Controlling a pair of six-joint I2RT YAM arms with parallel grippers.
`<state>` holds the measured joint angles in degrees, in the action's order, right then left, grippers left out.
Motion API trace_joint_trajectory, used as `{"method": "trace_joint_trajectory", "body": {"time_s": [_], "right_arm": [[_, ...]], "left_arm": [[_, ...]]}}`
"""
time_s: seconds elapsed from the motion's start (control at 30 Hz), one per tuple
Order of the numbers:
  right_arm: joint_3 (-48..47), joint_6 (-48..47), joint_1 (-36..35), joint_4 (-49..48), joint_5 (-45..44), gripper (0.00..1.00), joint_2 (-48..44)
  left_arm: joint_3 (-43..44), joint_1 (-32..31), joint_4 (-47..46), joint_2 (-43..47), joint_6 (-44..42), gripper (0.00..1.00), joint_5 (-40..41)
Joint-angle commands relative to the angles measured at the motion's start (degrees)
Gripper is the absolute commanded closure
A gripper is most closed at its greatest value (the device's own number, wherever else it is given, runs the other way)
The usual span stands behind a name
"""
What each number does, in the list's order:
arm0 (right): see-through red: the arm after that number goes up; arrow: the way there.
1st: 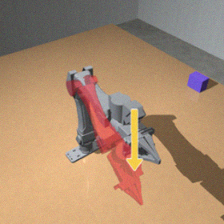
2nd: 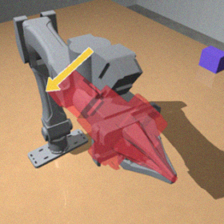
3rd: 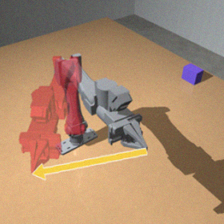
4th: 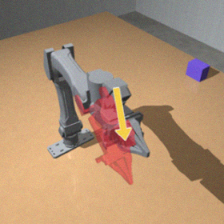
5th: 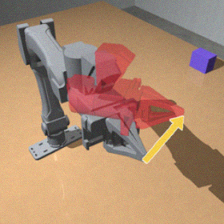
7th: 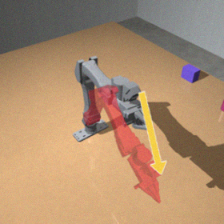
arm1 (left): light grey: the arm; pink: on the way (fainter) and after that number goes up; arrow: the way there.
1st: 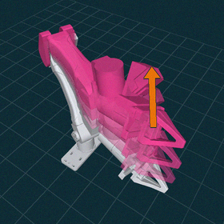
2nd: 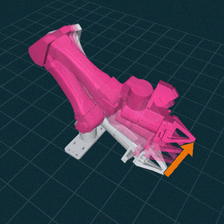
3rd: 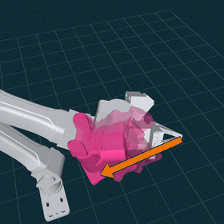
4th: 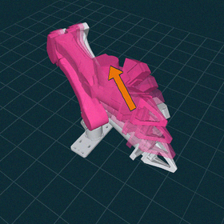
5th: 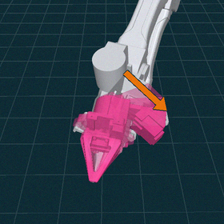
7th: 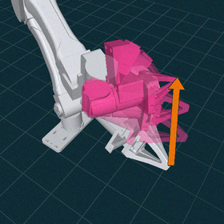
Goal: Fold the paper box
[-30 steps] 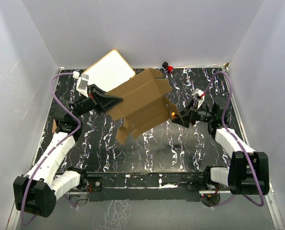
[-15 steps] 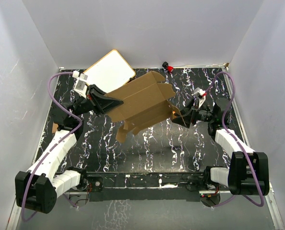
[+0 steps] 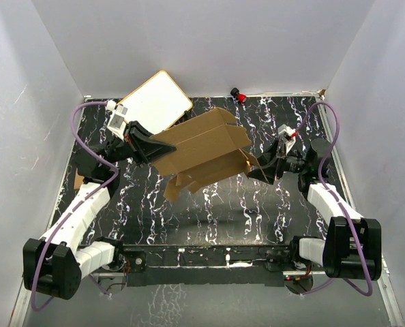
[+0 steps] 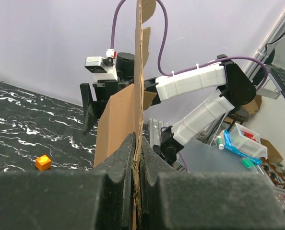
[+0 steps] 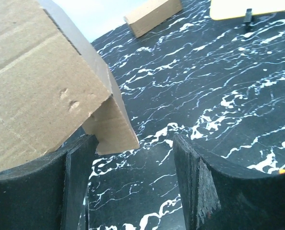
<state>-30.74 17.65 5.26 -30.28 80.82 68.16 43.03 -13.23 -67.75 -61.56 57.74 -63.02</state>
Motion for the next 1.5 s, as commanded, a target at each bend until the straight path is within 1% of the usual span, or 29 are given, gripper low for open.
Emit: {"method": "trace_joint_trajectory", "body": {"time_s": [0.0, 0.07, 0.1, 0.17, 0.23, 0.37, 0.43, 0.57, 0.63, 0.7, 0.87, 0.93, 1.07, 1.13, 1.17, 1.23, 1.3, 1.33, 1.4, 1.47], "right_arm": [[-2.6, -0.3, -1.8, -4.5, 6.4, 0.31, -1.0], [-3.2, -2.7, -3.3, -1.6, 8.5, 0.33, -1.3], [-4.1, -6.0, -3.7, 1.8, 8.9, 0.36, -1.4], [-6.0, -13.7, -4.1, 11.8, 9.7, 0.44, -1.4], [-7.3, -15.6, -4.2, 14.4, 10.6, 0.52, -0.7], [-7.5, -15.9, -4.7, 14.9, 11.1, 0.64, -0.2], [-7.5, -15.9, -4.8, 15.1, 11.2, 0.67, -0.2], [-7.9, -15.9, -4.8, 15.7, 11.5, 0.81, 0.1], [-8.1, -16.0, -4.8, 16.0, 11.8, 0.88, 0.2], [-8.1, -16.2, -4.8, 16.4, 12.0, 0.92, 0.1], [-8.1, -16.7, -4.8, 17.1, 11.6, 0.92, -0.1], [-8.1, -16.3, -4.8, 17.3, 9.2, 0.92, -0.1], [-8.1, -14.2, -4.2, 16.9, 4.2, 0.92, 1.2], [-7.9, -13.2, -4.1, 16.6, 1.8, 0.92, 1.9], [-7.7, -12.5, -4.1, 16.4, 0.2, 0.92, 2.2], [-6.9, -10.4, -4.1, 14.4, -0.5, 0.9, 3.0], [-5.6, -6.6, -4.2, 11.0, 0.3, 0.75, 3.6], [-4.7, -4.1, -4.2, 7.8, 1.1, 0.68, 3.9], [-3.7, -1.4, -4.2, 3.9, 2.0, 0.5, 4.1], [-3.6, -1.6, -4.1, 3.7, 1.9, 0.3, 3.8]], "left_arm": [[2.0, 0.1, -6.7, -1.6, 3.7, 1.0, -2.0], [2.1, 0.1, -9.6, -2.9, 6.3, 1.0, -2.5], [2.2, 0.1, -11.0, -3.5, 7.3, 1.0, -2.6], [2.3, 0.1, -13.0, -4.6, 8.8, 1.0, -2.8], [2.3, 0.1, -14.4, -5.3, 9.7, 1.0, -2.8], [2.4, 0.1, -16.3, -6.2, 10.6, 1.0, -2.7], [2.4, 0.1, -16.8, -6.4, 10.7, 1.0, -2.6], [2.6, 0.1, -16.6, -6.5, 10.1, 1.0, -2.6], [2.7, 0.1, -14.9, -6.2, 8.5, 1.0, -2.6], [2.9, 0.2, -11.9, -5.5, 5.9, 1.0, -2.3], [3.6, 0.2, 0.8, -2.5, -4.0, 1.0, -0.1], [4.1, 0.3, 7.7, -0.9, -9.2, 1.0, 1.9], [5.3, 0.4, 24.1, 2.7, -22.8, 1.0, 8.0], [5.5, 0.3, 30.4, 3.6, -28.3, 1.0, 10.5], [5.3, 0.4, 31.6, 3.8, -29.2, 1.0, 11.5], [3.9, 0.4, 30.5, 3.2, -27.6, 1.0, 12.7], [2.1, 0.4, 25.6, 1.7, -22.5, 1.0, 13.0], [1.3, 0.4, 23.7, 1.1, -20.1, 1.0, 13.2], [0.3, 0.4, 22.5, 1.0, -17.7, 1.0, 15.5], [-0.6, 0.4, 21.8, 1.9, -16.1, 1.0, 18.1]]}}
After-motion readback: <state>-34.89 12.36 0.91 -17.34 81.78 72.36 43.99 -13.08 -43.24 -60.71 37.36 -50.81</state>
